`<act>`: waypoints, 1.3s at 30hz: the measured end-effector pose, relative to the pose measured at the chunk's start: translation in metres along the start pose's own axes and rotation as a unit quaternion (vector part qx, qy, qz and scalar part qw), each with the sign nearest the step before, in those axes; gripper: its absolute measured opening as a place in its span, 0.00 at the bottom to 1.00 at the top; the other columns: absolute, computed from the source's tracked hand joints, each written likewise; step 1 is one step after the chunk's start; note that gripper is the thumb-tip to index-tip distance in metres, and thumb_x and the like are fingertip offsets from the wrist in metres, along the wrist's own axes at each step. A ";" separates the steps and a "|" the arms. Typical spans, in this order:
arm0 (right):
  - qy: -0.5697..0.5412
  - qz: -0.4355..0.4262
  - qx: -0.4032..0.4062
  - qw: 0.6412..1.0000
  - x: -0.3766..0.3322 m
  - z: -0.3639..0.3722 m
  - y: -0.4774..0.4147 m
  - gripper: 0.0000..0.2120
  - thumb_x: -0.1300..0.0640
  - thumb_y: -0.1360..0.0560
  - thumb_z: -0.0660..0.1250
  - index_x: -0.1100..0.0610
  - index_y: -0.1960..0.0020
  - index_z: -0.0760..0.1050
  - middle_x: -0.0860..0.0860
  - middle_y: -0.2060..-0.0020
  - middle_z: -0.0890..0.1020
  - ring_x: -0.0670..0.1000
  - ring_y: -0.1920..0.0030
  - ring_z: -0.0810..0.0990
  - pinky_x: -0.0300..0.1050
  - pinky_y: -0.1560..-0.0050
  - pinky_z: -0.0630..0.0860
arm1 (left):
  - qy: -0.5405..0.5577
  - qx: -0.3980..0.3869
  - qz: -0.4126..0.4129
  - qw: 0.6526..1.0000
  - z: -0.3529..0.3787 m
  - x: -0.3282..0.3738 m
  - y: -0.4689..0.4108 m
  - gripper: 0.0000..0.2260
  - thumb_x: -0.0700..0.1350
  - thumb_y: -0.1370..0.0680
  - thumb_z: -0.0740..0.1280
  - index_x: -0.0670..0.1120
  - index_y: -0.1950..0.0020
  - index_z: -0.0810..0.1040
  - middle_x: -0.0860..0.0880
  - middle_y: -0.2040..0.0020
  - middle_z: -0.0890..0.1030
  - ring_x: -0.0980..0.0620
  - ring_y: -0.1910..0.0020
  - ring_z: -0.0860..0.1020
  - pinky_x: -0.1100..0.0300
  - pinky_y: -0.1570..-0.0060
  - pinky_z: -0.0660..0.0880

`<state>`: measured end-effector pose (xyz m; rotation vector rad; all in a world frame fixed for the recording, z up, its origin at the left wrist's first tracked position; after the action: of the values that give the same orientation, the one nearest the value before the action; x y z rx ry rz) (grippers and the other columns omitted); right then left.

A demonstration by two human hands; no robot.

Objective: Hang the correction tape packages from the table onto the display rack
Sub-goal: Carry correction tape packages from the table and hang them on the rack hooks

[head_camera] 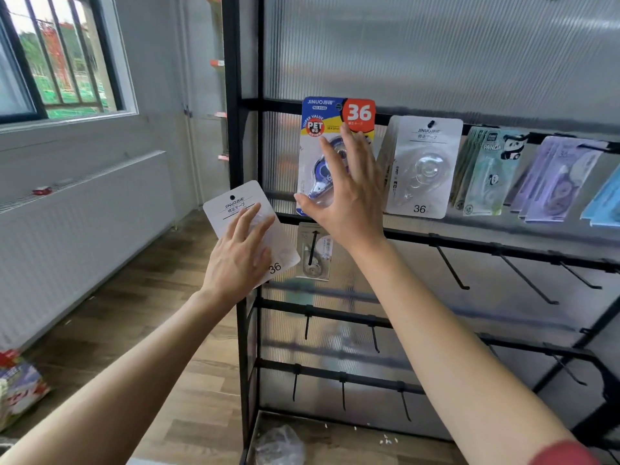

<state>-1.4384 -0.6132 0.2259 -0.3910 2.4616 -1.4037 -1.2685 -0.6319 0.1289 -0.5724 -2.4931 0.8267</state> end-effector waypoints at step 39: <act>-0.029 0.015 0.046 0.998 0.015 0.000 0.057 0.23 0.61 0.27 0.70 0.63 0.34 0.72 0.64 0.31 0.68 0.64 0.30 0.66 0.60 0.31 0.63 | 0.041 0.042 0.065 0.996 -0.012 0.013 0.018 0.24 0.40 0.25 0.69 0.41 0.30 0.68 0.40 0.28 0.66 0.38 0.30 0.65 0.42 0.42 0.72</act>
<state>-1.4578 -0.5905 0.1754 -0.3669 2.3378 -1.4646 -1.2682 -0.6068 0.1297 -0.7290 -2.3535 0.9329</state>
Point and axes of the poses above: each hand's wrist, its own y-axis away from the middle knuckle, its own z-axis out of the palm, x = y × z, the point moved 3 cm from there along -y, towards the middle knuckle
